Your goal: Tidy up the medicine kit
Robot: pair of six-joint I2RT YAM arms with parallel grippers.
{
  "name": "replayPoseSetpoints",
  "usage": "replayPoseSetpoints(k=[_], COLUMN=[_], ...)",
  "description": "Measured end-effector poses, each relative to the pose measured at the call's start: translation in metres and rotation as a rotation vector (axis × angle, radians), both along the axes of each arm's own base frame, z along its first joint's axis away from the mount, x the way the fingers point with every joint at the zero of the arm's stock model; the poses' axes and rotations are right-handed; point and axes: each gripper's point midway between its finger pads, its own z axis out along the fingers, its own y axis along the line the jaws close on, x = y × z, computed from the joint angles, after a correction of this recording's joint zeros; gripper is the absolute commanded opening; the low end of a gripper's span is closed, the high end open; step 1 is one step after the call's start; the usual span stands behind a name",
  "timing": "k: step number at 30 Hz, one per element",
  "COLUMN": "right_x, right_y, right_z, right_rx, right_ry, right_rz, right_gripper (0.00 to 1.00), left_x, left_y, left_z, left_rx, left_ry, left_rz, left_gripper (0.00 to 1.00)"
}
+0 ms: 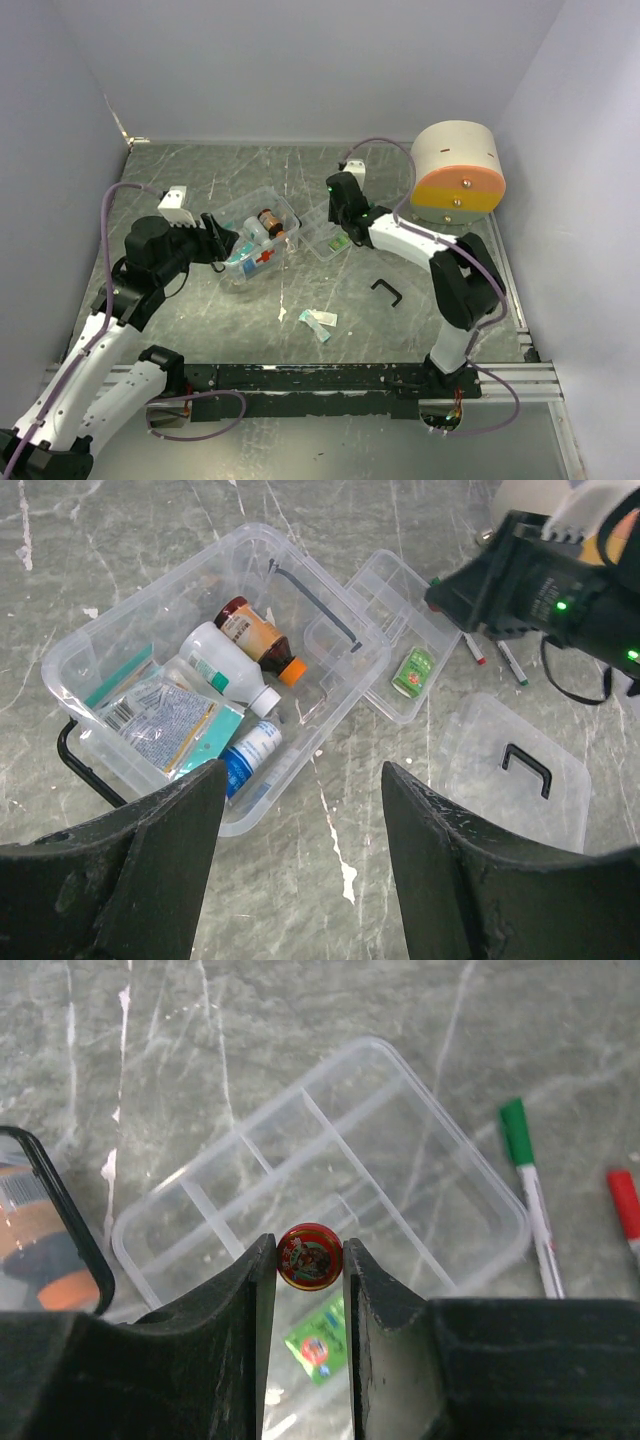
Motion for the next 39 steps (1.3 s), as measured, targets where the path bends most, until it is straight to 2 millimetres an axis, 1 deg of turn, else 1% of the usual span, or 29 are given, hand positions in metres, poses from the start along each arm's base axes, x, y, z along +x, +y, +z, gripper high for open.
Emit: replayPoseSetpoints(k=[3, 8, 11, 15, 19, 24, 26, 39], right_x=[0.019, 0.039, 0.049, 0.058, 0.066, 0.073, 0.076, 0.077], right_y=[0.011, 0.025, 0.028, 0.028, 0.026, 0.026, 0.028, 0.03], right_z=[-0.009, -0.024, -0.031, -0.038, -0.047, -0.067, -0.068, -0.071], right_rx=[0.001, -0.007, -0.012, -0.019, -0.03, -0.062, -0.064, -0.077], right_ry=[0.007, 0.021, 0.023, 0.03, 0.032, 0.055, 0.049, 0.054], right_rz=[0.034, 0.075, 0.086, 0.092, 0.1, 0.121, 0.126, 0.156], right_gripper=[0.28, 0.28, 0.28, 0.28, 0.28, 0.28, 0.28, 0.31], left_x=[-0.002, -0.003, -0.003, -0.003, -0.003, -0.003, -0.003, -0.002], left_y=[0.001, 0.002, 0.002, 0.002, 0.002, 0.002, 0.002, 0.002], left_z=[0.001, 0.0, -0.001, -0.001, -0.001, -0.002, -0.003, -0.008], left_rx=[-0.006, -0.006, -0.006, -0.006, -0.006, -0.005, -0.003, 0.004], left_ry=[-0.001, 0.005, 0.01, 0.011, 0.011, 0.016, 0.019, 0.038], left_rz=[0.003, 0.01, 0.012, 0.013, 0.012, 0.013, 0.012, 0.013], left_gripper=[0.74, 0.74, 0.74, 0.74, 0.74, 0.74, 0.74, 0.74])
